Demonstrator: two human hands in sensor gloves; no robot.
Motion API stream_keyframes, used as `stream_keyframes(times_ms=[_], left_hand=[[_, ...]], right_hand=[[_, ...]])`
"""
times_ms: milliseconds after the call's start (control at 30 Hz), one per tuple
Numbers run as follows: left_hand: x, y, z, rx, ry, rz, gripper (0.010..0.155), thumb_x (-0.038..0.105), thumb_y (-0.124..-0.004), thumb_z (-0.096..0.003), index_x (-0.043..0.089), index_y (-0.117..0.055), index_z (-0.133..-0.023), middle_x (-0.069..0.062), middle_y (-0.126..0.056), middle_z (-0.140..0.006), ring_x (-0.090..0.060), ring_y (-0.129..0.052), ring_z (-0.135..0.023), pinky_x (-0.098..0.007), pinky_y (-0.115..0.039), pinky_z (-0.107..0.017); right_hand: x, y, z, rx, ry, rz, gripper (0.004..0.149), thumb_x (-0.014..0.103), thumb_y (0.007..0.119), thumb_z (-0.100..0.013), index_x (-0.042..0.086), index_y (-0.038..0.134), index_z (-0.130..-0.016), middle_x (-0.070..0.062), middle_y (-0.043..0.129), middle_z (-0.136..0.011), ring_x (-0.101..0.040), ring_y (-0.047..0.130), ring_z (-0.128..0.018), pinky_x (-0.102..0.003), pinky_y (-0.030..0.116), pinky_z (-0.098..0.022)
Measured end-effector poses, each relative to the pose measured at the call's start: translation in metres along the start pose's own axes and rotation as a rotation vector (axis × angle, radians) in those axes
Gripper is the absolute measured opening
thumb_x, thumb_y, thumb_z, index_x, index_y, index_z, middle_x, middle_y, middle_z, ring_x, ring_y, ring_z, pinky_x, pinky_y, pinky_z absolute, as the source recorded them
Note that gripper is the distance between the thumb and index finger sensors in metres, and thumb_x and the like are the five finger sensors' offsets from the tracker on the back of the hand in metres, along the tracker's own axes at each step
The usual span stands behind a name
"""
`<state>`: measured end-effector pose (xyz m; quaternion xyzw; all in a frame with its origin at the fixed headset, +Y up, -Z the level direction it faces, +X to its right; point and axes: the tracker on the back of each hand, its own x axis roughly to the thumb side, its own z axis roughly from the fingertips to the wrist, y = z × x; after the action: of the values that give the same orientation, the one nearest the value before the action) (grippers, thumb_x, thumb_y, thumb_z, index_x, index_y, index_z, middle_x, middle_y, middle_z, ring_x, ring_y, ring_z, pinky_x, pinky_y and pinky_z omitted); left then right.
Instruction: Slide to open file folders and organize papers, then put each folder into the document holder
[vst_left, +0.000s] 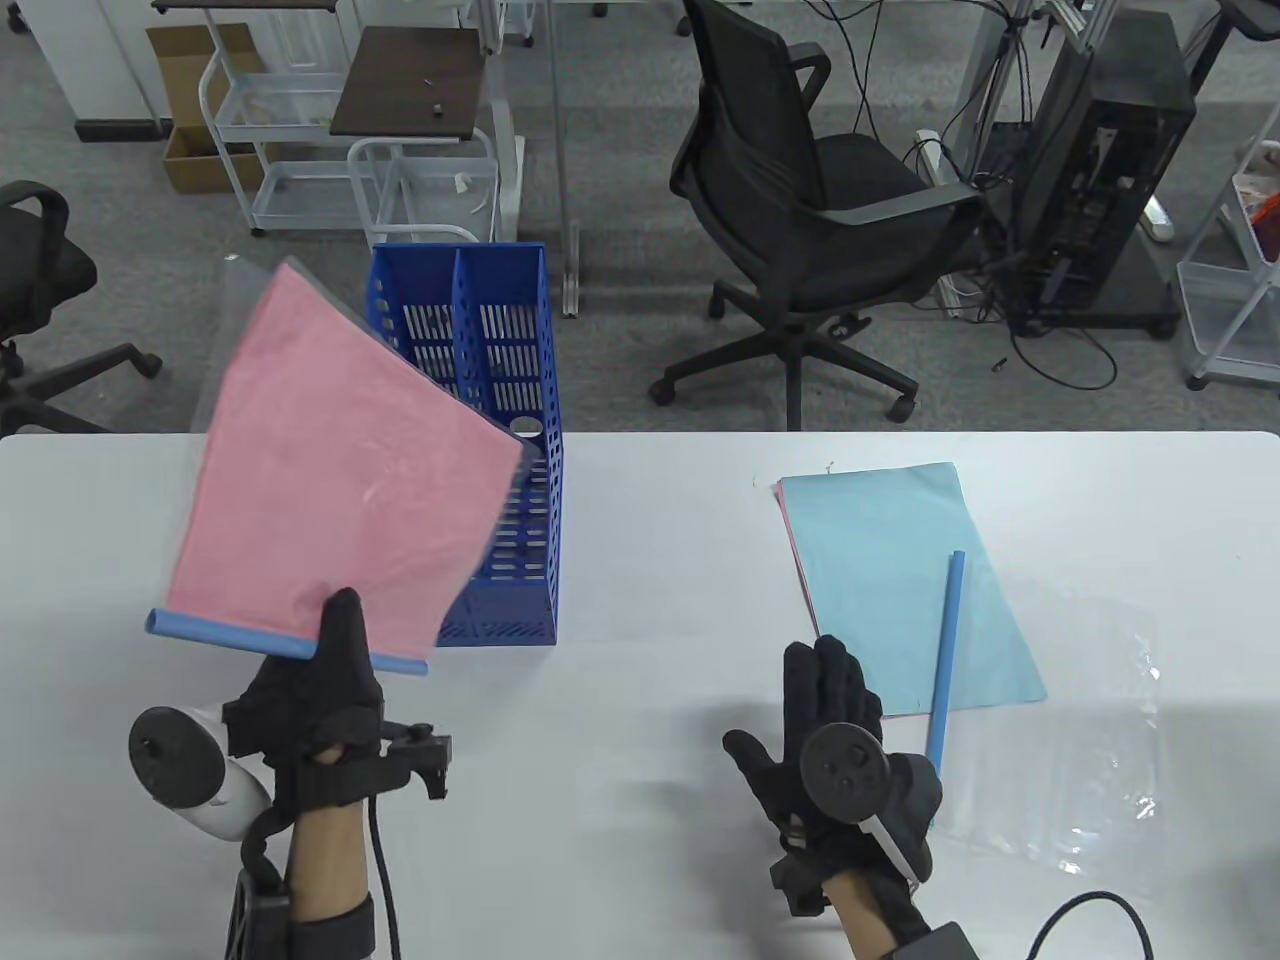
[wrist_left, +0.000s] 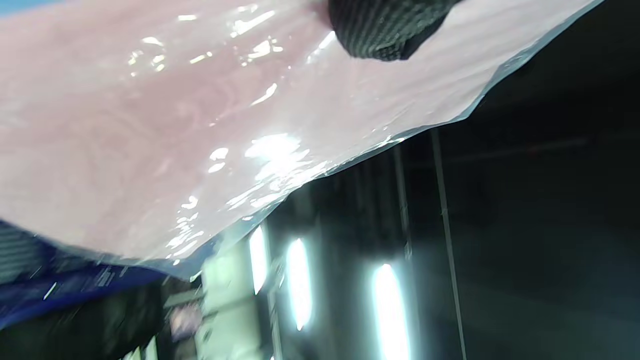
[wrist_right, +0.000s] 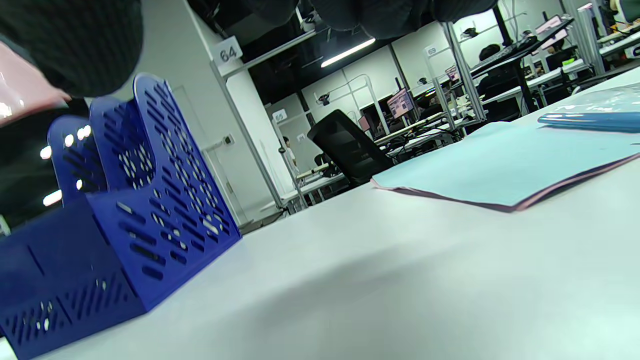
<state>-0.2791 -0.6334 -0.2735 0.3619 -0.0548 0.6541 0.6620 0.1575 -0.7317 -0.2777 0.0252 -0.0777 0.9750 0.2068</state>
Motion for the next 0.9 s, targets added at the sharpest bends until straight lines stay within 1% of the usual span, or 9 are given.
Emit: stream_keyframes(times_ms=[100, 200, 333, 500, 633, 733, 833, 900], left_hand=[[-0.004, -0.005, -0.012, 0.092, -0.049, -0.017, 0.055, 0.03, -0.078, -0.0493, 0.049, -0.071, -0.1, 0.006, -0.08, -0.107, -0.02, -0.093, -0.097, -0.038, -0.081, -0.073], [-0.011, -0.01, -0.02, 0.129, -0.04, -0.078, 0.055, 0.032, -0.076, -0.0506, 0.052, -0.066, -0.101, 0.009, -0.076, -0.109, -0.017, -0.089, -0.101, -0.036, -0.079, -0.076], [-0.025, -0.019, -0.026, 0.162, -0.011, -0.095, 0.055, 0.033, -0.075, -0.0516, 0.055, -0.063, -0.101, 0.013, -0.072, -0.112, -0.014, -0.084, -0.104, -0.034, -0.075, -0.079], [-0.047, -0.037, -0.035, 0.108, 0.073, -0.098, 0.055, 0.035, -0.075, -0.052, 0.057, -0.063, -0.101, 0.015, -0.071, -0.112, -0.011, -0.083, -0.106, -0.032, -0.073, -0.081], [-0.065, -0.044, -0.039, 0.064, 0.122, -0.107, 0.055, 0.036, -0.074, -0.0522, 0.058, -0.062, -0.101, 0.017, -0.07, -0.113, -0.009, -0.082, -0.108, -0.031, -0.072, -0.083], [-0.085, -0.047, -0.042, 0.034, 0.174, -0.125, 0.055, 0.038, -0.074, -0.0522, 0.061, -0.062, -0.1, 0.02, -0.071, -0.113, -0.006, -0.082, -0.108, -0.029, -0.07, -0.084], [-0.104, -0.048, -0.044, -0.008, 0.279, -0.168, 0.056, 0.039, -0.076, -0.0522, 0.062, -0.06, -0.101, 0.021, -0.069, -0.114, -0.006, -0.079, -0.111, -0.03, -0.066, -0.086], [-0.118, -0.048, -0.045, -0.057, 0.39, -0.263, 0.062, 0.041, -0.08, -0.0512, 0.059, -0.054, -0.105, 0.019, -0.064, -0.117, -0.009, -0.071, -0.114, -0.033, -0.059, -0.087]], right_hand=[[0.004, 0.006, 0.001, 0.021, -0.023, 0.045, 0.095, 0.065, 0.074, -0.034, 0.02, 0.029, -0.104, -0.016, 0.025, -0.114, -0.044, 0.037, -0.105, -0.063, 0.039, -0.074], [0.006, 0.007, 0.003, 0.022, -0.033, 0.06, 0.094, 0.065, 0.074, -0.034, 0.02, 0.029, -0.104, -0.016, 0.026, -0.114, -0.045, 0.037, -0.105, -0.063, 0.039, -0.073], [0.006, 0.008, 0.004, 0.023, -0.037, 0.07, 0.094, 0.065, 0.074, -0.034, 0.02, 0.03, -0.104, -0.016, 0.026, -0.114, -0.045, 0.037, -0.105, -0.063, 0.039, -0.073], [0.007, 0.008, 0.005, 0.038, -0.043, 0.071, 0.094, 0.064, 0.074, -0.034, 0.02, 0.031, -0.104, -0.016, 0.026, -0.114, -0.045, 0.038, -0.105, -0.063, 0.039, -0.073], [0.009, 0.009, 0.005, 0.049, -0.051, 0.078, 0.093, 0.064, 0.074, -0.034, 0.02, 0.031, -0.104, -0.016, 0.027, -0.114, -0.044, 0.04, -0.105, -0.063, 0.04, -0.073], [0.009, 0.012, 0.005, 0.074, -0.051, 0.088, 0.093, 0.064, 0.074, -0.034, 0.02, 0.032, -0.104, -0.017, 0.028, -0.114, -0.044, 0.043, -0.105, -0.062, 0.042, -0.073], [0.01, 0.013, 0.006, 0.084, -0.055, 0.094, 0.093, 0.064, 0.074, -0.034, 0.02, 0.032, -0.104, -0.016, 0.029, -0.114, -0.044, 0.043, -0.105, -0.061, 0.042, -0.074], [0.01, 0.015, 0.005, 0.093, -0.057, 0.101, 0.093, 0.064, 0.074, -0.034, 0.02, 0.032, -0.104, -0.016, 0.029, -0.114, -0.044, 0.043, -0.105, -0.061, 0.042, -0.074]])
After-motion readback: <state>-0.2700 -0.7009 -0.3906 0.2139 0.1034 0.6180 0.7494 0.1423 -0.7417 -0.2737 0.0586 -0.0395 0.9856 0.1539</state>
